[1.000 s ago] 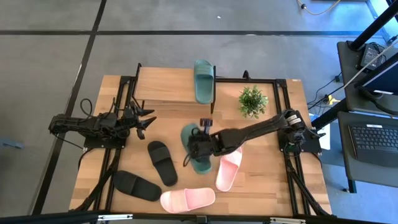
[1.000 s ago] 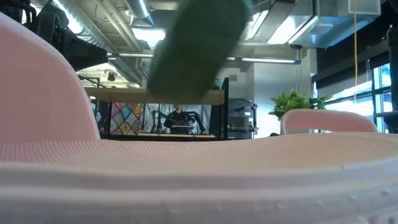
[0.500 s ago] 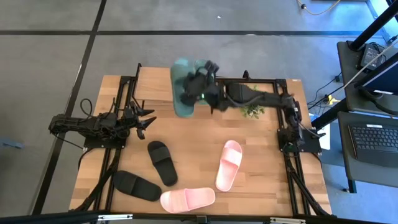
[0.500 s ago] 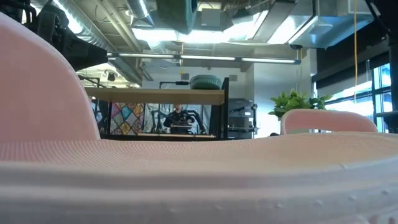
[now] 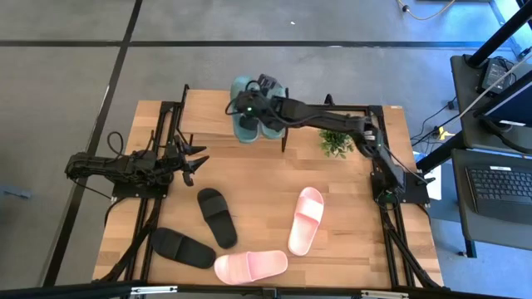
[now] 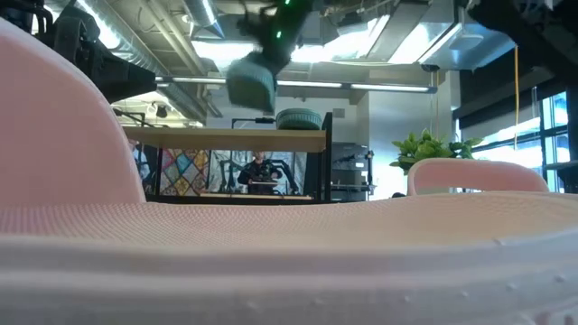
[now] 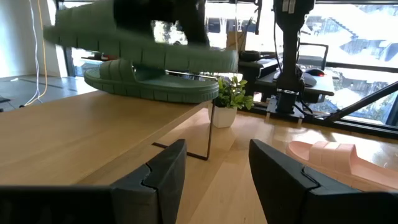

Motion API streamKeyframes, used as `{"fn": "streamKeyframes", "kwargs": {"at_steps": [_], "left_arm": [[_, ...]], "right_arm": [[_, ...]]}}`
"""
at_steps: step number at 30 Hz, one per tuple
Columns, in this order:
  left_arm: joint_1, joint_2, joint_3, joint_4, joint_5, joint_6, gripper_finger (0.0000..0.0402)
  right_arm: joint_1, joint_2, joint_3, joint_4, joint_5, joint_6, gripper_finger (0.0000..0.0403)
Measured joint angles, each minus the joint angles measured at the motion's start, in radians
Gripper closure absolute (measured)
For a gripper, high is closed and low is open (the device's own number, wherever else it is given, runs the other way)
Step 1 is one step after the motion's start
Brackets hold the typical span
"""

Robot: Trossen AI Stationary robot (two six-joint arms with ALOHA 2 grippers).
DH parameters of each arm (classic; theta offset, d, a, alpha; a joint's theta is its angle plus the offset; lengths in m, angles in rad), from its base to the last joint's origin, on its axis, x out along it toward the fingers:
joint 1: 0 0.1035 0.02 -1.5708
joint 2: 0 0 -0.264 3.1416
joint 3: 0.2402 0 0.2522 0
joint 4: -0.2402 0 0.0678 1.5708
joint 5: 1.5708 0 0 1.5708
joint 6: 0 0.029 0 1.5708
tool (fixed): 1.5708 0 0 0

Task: Pick and place slides into the shelf
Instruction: Put the light blue slide on the shelf

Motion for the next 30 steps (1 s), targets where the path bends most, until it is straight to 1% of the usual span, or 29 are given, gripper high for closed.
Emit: {"fn": "streamKeyframes", "kwargs": {"at_steps": [4, 7, 10, 17, 30], "left_arm": [[0.0, 0.0, 0.0, 0.0, 0.0, -0.001, 0.0233], [0.0, 0.0, 0.0, 0.001, 0.0, -0.001, 0.0233], [0.0, 0.0, 0.0, 0.002, 0.0, -0.001, 0.0233], [0.0, 0.0, 0.0, 0.002, 0.0, -0.001, 0.0233], [0.0, 0.0, 0.0, 0.001, 0.0, -0.001, 0.0233]], "right_arm": [[-0.028, 0.03, -0.001, -0.001, -0.015, 0.002, 0.039], [-0.055, 0.035, -0.001, 0.002, -0.082, 0.001, 0.039], [-0.071, 0.038, -0.001, 0.0, -0.11, -0.026, 0.039], [-0.086, 0.038, -0.001, 0.006, -0.132, -0.048, 0.039], [-0.111, 0.077, -0.001, 0.024, -0.138, -0.052, 0.039]]}}
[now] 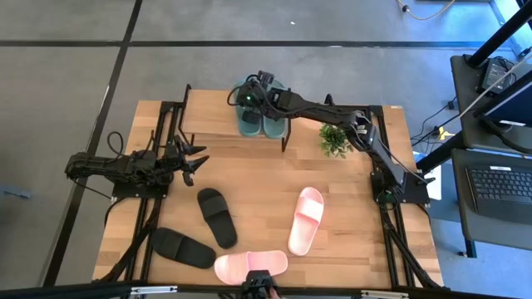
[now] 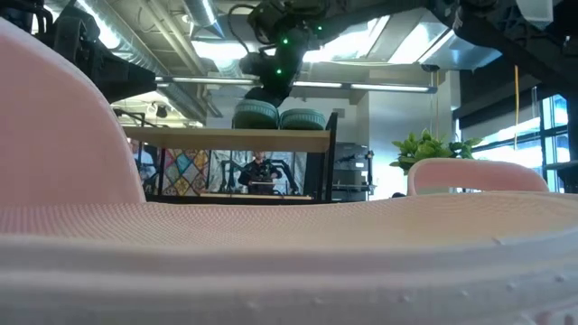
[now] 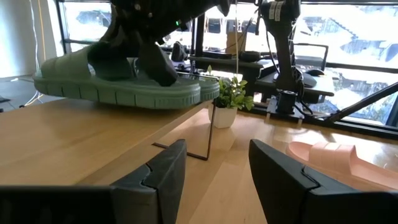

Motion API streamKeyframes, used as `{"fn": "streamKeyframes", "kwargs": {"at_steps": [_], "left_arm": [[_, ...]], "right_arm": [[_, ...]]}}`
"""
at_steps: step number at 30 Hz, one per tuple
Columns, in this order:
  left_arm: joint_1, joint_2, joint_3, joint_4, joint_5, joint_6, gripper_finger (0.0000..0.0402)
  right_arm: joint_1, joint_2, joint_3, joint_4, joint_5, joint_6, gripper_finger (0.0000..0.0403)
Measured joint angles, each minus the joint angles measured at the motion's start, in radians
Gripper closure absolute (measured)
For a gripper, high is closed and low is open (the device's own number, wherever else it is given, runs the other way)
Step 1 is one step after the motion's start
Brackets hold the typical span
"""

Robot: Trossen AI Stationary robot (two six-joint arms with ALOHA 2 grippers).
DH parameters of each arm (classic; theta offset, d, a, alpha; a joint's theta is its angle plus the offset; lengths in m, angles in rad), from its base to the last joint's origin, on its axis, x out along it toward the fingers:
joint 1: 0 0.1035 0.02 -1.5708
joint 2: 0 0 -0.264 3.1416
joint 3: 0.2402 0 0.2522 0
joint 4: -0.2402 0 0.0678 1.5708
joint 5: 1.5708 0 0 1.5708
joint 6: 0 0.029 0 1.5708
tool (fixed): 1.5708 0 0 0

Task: Pick and place slides into the shelf
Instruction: Put the light blue slide on the shelf

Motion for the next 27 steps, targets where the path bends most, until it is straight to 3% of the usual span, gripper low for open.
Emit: {"fn": "streamKeyframes", "kwargs": {"at_steps": [7, 27], "left_arm": [[0.0, 0.0, 0.0, 0.0, 0.0, 0.0, 0.0233], [0.0, 0.0, 0.0, -0.001, 0.0, 0.0, 0.0233]], "right_arm": [[-0.001, 0.021, 0.0, 0.009, 0.0, 0.0, 0.0382], [0.002, 0.021, 0.0, 0.013, -0.001, 0.022, 0.0209]]}}
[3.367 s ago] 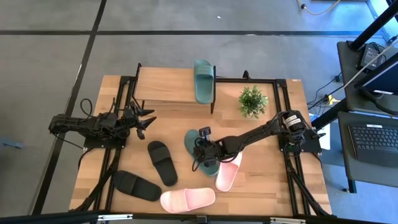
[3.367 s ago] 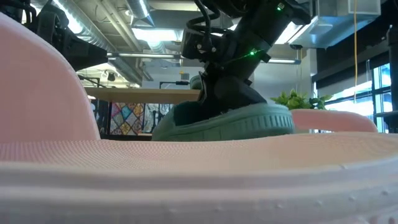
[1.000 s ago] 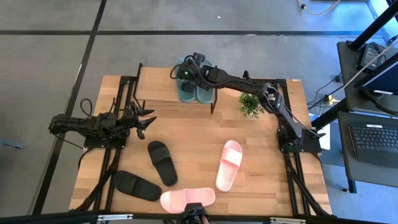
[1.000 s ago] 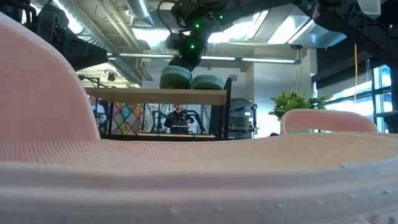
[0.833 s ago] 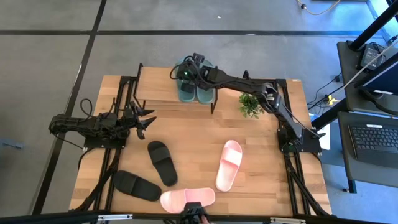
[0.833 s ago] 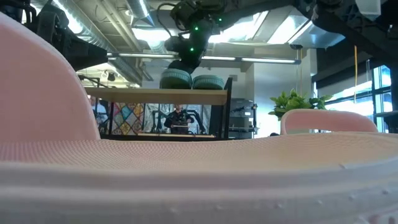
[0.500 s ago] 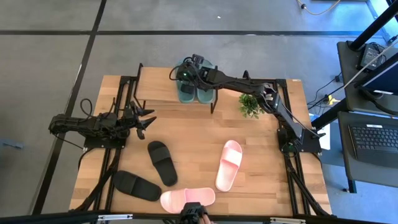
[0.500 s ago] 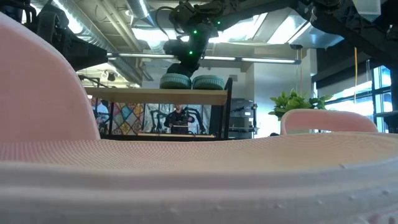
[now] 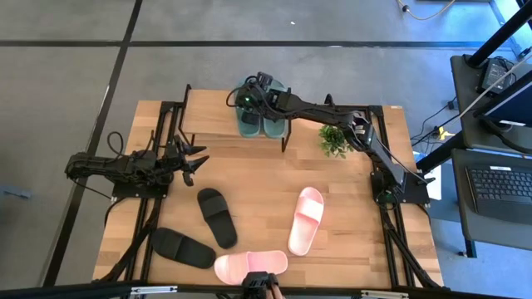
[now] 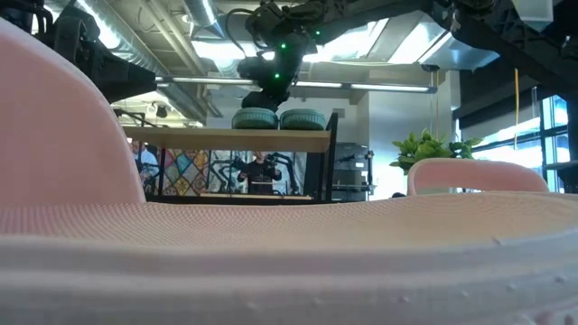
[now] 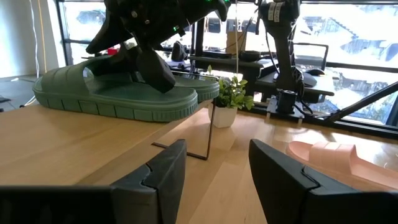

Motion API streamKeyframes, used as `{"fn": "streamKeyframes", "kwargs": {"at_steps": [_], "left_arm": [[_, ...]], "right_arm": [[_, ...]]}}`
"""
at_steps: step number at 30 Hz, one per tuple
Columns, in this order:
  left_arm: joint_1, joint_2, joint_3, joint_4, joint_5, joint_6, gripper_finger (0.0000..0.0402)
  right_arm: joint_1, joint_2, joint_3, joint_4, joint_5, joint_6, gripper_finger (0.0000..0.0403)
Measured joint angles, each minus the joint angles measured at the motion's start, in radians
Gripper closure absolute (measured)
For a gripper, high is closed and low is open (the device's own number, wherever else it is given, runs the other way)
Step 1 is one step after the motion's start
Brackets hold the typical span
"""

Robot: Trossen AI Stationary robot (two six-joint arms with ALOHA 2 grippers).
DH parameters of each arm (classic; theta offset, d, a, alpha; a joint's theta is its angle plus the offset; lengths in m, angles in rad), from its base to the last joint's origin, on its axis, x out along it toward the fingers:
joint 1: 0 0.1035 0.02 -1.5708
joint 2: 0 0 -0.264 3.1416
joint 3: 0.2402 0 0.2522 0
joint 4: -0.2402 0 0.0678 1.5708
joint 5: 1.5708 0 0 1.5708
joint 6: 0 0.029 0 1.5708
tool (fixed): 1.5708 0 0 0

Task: Pick and place slides into the shelf
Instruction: Put the light blue slide on the shelf, then put the top pink slide under the shelf

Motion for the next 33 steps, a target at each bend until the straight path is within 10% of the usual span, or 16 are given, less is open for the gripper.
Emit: {"fn": "streamKeyframes", "kwargs": {"at_steps": [33], "left_arm": [[0.0, 0.0, 0.0, 0.0, 0.0, 0.0, 0.0233]], "right_arm": [[0.024, -0.02, 0.128, -0.211, -0.126, 0.272, 0.0179]]}}
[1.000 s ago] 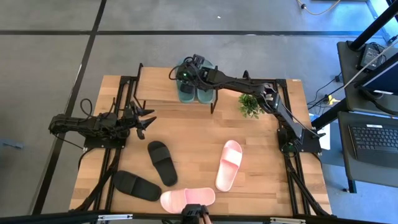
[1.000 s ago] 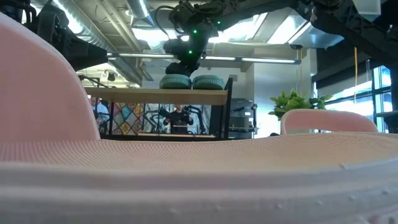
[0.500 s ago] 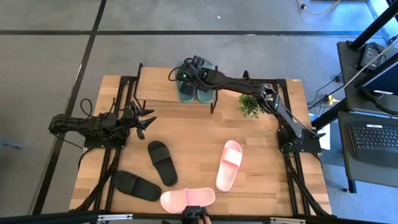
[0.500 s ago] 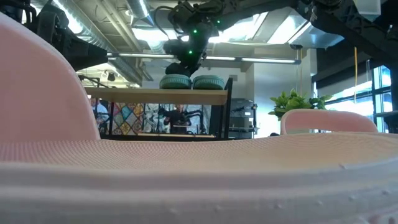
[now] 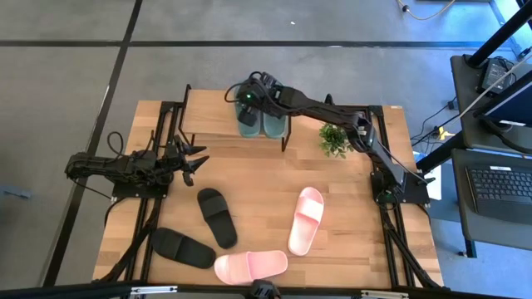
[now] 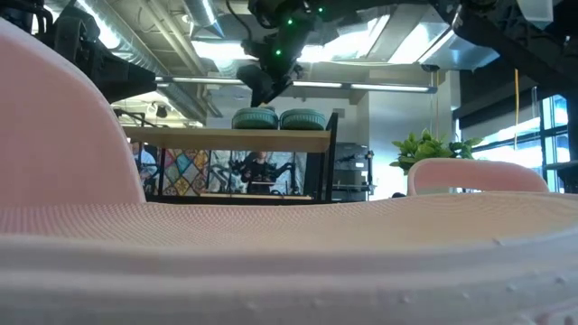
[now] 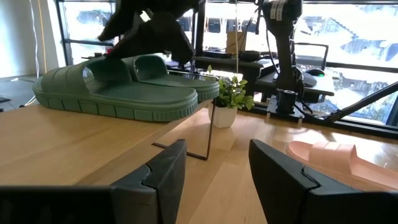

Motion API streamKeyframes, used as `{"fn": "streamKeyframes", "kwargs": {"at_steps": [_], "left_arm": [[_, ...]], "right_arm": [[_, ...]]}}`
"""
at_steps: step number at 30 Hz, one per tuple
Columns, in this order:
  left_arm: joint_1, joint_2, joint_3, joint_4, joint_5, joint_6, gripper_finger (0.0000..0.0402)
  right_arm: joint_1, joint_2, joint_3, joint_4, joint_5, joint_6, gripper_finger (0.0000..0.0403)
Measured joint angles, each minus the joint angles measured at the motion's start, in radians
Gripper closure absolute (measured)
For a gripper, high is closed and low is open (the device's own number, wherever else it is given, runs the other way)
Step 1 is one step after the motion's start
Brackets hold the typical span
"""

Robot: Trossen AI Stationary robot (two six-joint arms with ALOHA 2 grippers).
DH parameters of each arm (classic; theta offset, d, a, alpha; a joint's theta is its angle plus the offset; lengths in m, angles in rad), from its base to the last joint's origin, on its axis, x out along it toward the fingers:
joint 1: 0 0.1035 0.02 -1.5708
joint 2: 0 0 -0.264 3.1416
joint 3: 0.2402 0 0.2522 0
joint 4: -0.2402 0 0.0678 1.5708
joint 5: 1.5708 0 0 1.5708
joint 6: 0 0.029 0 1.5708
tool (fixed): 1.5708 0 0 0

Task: Pick and place slides into the shelf
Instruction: Put the top pink slide under the shelf

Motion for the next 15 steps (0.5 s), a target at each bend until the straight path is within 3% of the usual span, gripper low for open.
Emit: {"fn": "streamKeyframes", "kwargs": {"at_steps": [8, 15], "left_arm": [[0.0, 0.0, 0.0, 0.0, 0.0, 0.0, 0.0233], [0.0, 0.0, 0.0, 0.001, 0.001, -0.001, 0.0233]], "right_arm": [[0.08, -0.071, 0.002, -0.168, -0.002, 0.025, 0.0179], [0.243, -0.125, 0.002, -0.444, -0.005, 0.065, 0.0179]]}}
